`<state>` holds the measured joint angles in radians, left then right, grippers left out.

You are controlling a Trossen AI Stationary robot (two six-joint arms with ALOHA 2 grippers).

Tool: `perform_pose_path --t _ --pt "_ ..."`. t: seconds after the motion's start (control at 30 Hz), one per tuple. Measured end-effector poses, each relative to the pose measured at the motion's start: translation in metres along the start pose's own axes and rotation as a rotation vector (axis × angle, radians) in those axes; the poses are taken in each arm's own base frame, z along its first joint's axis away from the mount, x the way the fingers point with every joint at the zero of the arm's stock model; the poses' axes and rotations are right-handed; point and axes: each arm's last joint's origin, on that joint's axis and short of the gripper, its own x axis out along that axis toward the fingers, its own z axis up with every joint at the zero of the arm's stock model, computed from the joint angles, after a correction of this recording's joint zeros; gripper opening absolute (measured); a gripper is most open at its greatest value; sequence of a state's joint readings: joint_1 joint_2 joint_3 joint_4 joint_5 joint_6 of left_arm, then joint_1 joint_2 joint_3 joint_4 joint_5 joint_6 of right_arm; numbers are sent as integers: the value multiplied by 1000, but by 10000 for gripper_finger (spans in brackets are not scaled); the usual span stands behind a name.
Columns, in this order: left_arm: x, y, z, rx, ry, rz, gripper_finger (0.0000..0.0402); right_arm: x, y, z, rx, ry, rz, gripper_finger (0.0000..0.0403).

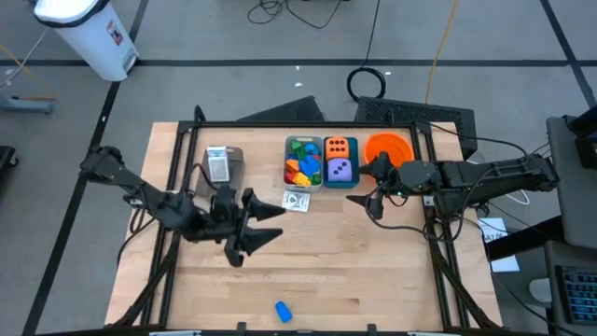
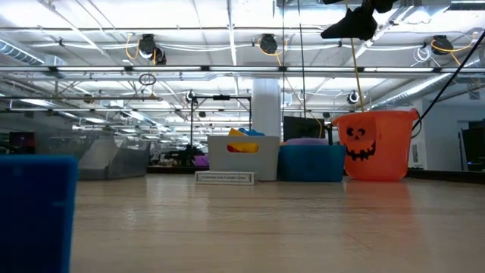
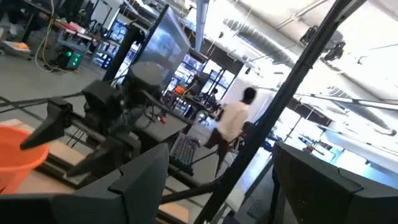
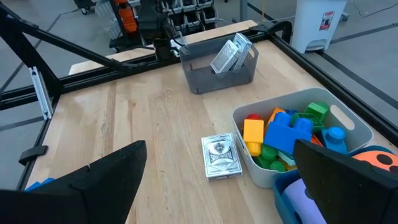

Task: Pick & Place Toys
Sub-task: Put the blue game piece into the gray bin

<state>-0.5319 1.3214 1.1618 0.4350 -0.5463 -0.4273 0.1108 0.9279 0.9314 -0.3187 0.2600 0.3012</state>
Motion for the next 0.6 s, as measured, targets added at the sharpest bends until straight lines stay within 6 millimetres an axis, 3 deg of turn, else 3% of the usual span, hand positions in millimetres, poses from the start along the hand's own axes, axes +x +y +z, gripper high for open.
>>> perform_pose_path --t 0.6 --pt "-3 -10 -41 -75 106 117 289 0 0 1 4 -10 3 396"
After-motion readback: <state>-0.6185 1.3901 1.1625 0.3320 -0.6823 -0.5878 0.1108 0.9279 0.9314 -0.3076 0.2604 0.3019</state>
